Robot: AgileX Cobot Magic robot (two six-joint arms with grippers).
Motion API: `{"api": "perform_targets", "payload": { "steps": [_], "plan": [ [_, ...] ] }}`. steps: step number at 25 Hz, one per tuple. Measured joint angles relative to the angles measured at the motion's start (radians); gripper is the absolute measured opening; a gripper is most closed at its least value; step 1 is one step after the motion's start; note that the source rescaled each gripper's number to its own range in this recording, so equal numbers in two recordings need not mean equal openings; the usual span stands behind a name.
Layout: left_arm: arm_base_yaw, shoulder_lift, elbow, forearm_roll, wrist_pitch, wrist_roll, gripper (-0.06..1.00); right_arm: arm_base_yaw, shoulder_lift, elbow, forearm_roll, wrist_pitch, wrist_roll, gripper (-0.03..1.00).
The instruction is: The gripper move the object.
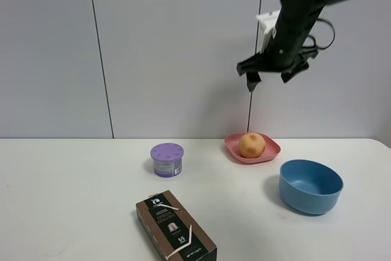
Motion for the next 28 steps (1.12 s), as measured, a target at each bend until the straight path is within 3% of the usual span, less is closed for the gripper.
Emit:
{"api": "perform_targets", "payload": {
  "steps": [5,12,20,28],
  "plan": [
    [0.000,0.000,0.000,0.000,0.000,0.000,1.00,0.000,-0.190,-0.002,0.121,0.118,-0.115,0.78],
    [0.000,0.000,0.000,0.000,0.000,0.000,1.00,0.024,-0.423,0.035,0.144,0.263,-0.177,0.89],
    [0.000,0.000,0.000,0.000,0.000,0.000,1.00,0.031,-0.794,0.498,0.182,0.165,-0.181,0.91],
    [0.000,0.000,0.000,0.000,0.000,0.000,1.00,0.024,-1.128,0.798,0.265,0.238,-0.140,0.91]
  ]
}}
